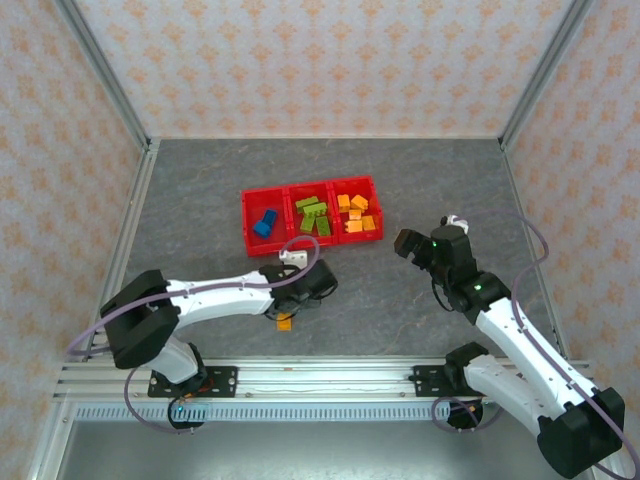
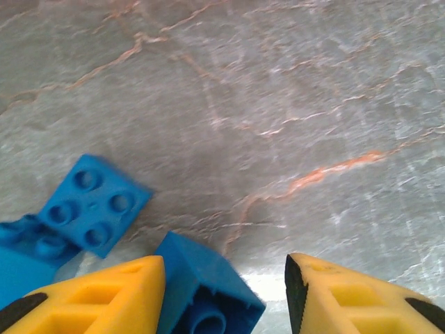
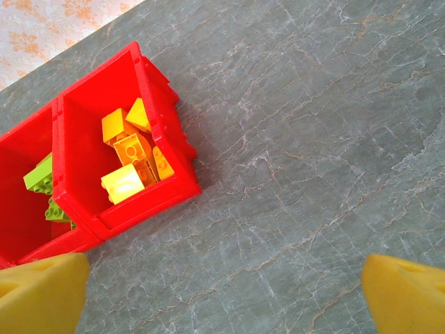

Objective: Sort the legos into containers by color
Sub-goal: Pick up the lego from the middle-left of the table.

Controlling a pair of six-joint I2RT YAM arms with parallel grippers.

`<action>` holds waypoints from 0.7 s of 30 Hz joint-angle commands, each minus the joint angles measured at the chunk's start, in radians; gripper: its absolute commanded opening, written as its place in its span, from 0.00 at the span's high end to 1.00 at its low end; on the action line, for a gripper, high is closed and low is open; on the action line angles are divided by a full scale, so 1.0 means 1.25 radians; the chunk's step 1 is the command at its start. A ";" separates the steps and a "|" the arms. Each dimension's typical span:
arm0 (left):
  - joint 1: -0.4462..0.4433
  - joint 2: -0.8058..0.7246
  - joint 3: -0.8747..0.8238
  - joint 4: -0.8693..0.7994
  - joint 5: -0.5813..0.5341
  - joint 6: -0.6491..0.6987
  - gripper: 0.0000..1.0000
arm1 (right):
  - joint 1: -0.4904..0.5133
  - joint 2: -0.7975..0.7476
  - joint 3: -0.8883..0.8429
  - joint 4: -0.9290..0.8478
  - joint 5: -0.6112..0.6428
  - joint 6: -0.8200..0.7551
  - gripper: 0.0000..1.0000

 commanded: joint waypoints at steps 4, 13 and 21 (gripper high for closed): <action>-0.003 0.070 0.037 0.010 -0.005 0.025 0.46 | -0.004 -0.024 -0.012 -0.022 0.033 -0.003 0.00; -0.003 0.101 0.032 0.012 0.013 0.053 0.46 | -0.004 -0.032 -0.020 -0.025 0.038 -0.005 0.00; -0.003 0.088 -0.012 0.036 0.057 0.063 0.40 | -0.003 -0.031 -0.020 -0.022 0.037 -0.002 0.00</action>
